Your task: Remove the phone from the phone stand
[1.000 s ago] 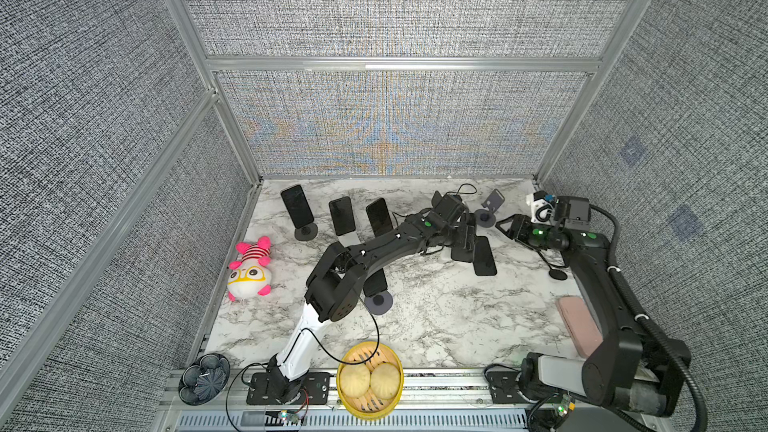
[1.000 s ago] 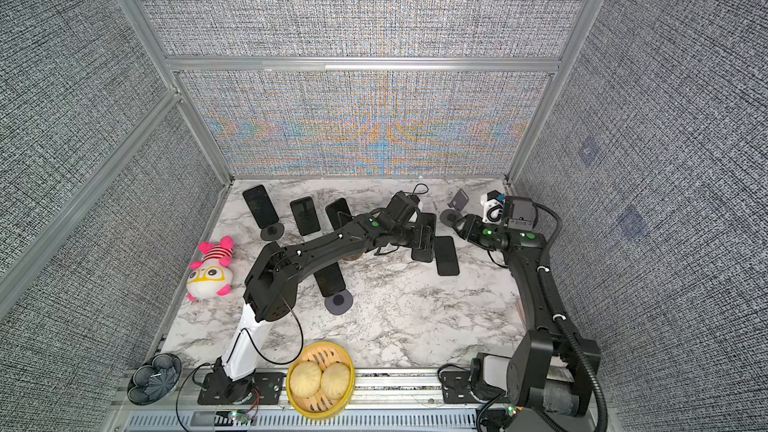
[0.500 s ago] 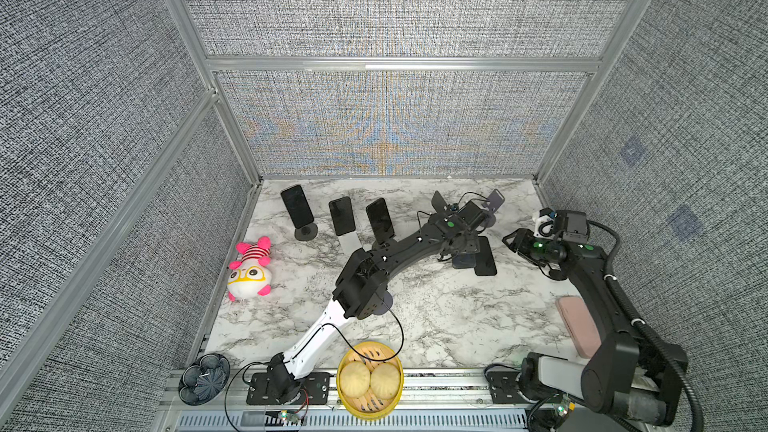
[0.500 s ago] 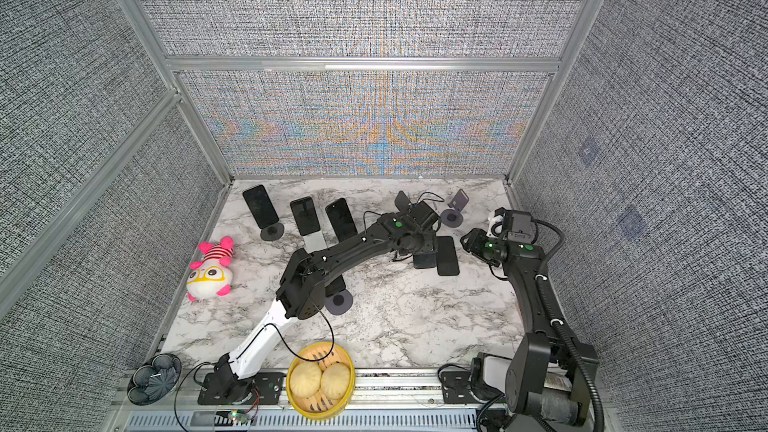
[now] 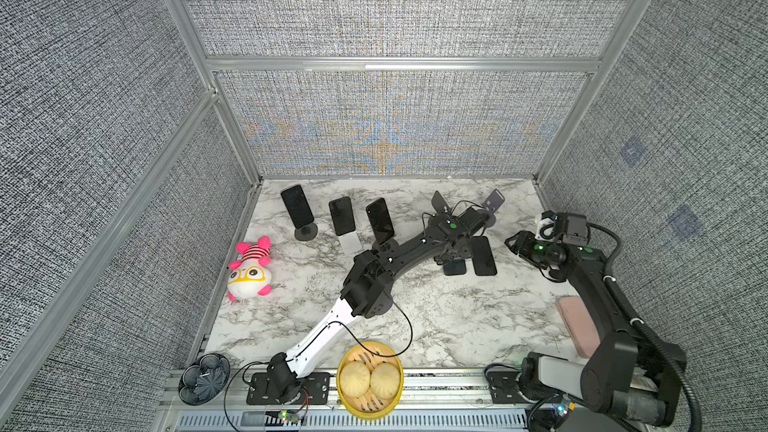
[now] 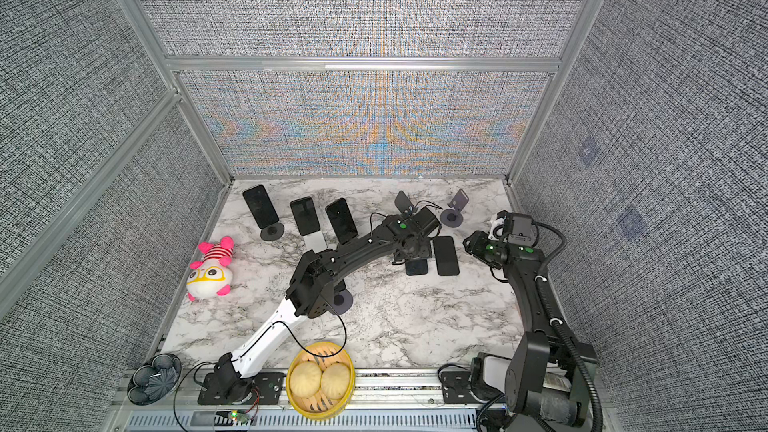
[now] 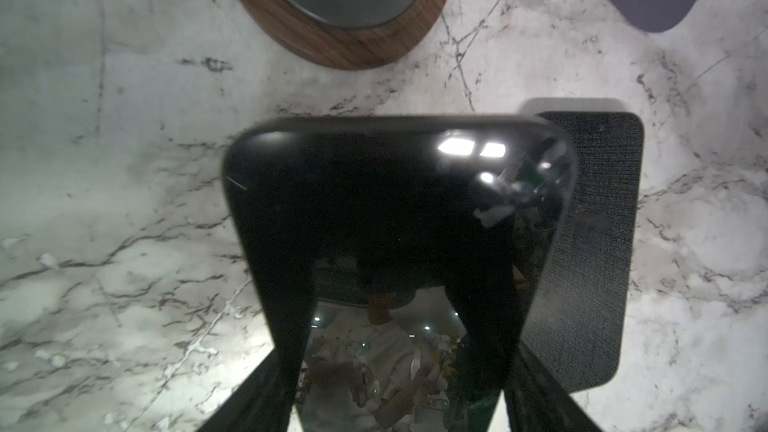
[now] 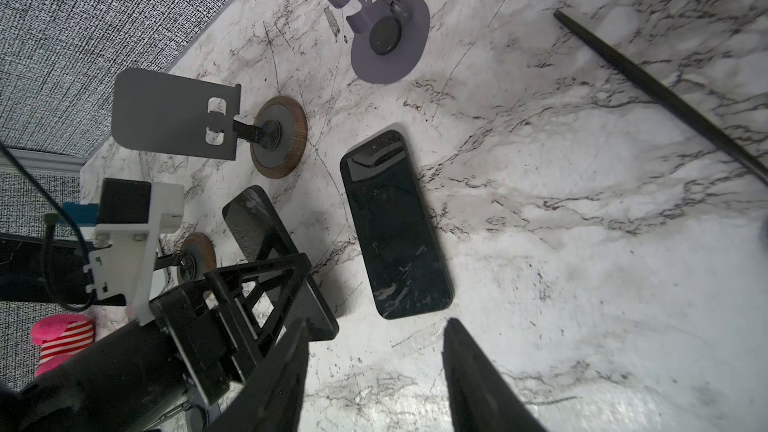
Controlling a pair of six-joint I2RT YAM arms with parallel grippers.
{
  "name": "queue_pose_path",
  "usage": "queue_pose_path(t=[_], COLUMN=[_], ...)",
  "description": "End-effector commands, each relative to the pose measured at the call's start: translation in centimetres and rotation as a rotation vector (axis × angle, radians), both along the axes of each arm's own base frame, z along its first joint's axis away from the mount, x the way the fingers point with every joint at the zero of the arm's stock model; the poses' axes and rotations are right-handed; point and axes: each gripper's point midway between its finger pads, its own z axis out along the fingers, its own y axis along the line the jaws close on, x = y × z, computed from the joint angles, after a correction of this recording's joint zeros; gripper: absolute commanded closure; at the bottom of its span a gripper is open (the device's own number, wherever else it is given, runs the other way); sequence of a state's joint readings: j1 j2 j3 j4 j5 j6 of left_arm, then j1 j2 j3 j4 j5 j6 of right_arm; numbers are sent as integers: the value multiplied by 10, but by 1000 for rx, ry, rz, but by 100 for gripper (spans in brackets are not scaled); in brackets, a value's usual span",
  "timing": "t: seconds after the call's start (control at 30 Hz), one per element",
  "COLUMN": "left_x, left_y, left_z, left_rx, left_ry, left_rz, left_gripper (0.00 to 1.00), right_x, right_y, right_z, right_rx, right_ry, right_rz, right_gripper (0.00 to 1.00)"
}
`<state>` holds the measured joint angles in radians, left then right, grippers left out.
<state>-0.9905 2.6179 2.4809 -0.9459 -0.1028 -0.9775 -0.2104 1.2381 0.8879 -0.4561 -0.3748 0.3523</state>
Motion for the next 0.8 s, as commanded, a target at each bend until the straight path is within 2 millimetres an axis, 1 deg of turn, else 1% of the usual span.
queue_pose_path(t=[0.0, 0.1, 0.13, 0.17, 0.23, 0.33, 0.47, 0.57, 0.7, 0.77], left_x=[1, 1, 1, 0, -1, -3, -3, -3, -3, -4], left_y=[-12, -17, -18, -19, -21, -23, -23, -25, -29, -29], left_z=[-2, -6, -7, -9, -13, -19, -23, -25, -25, -26], left_rx=[-40, -54, -59, -60, -69, -79, -81, -96, -113, -119], left_ry=[-5, -3, -1, 3, 9, 21, 26, 28, 29, 32], left_rz=[-33, -48, -48, -51, -57, -64, -62, -58, -61, -64], left_gripper=[96, 89, 85, 80, 67, 52, 40, 33, 20, 17], right_x=[2, 2, 2, 1, 1, 0, 0, 0, 0, 0], right_y=[-1, -2, -3, -3, -3, -4, -4, -4, -7, -7], right_z=[-1, -4, -5, -6, -6, -9, -11, -14, -18, -23], right_rx=[-9, -12, -13, -14, -17, -18, -19, -18, -26, -25], right_ry=[-8, -2, 0, 3, 3, 7, 9, 17, 26, 39], right_rz=[1, 0, 0, 0, 0, 0, -1, 0, 0, 1], right_gripper=[47, 47, 47, 47, 47, 47, 47, 47, 47, 47])
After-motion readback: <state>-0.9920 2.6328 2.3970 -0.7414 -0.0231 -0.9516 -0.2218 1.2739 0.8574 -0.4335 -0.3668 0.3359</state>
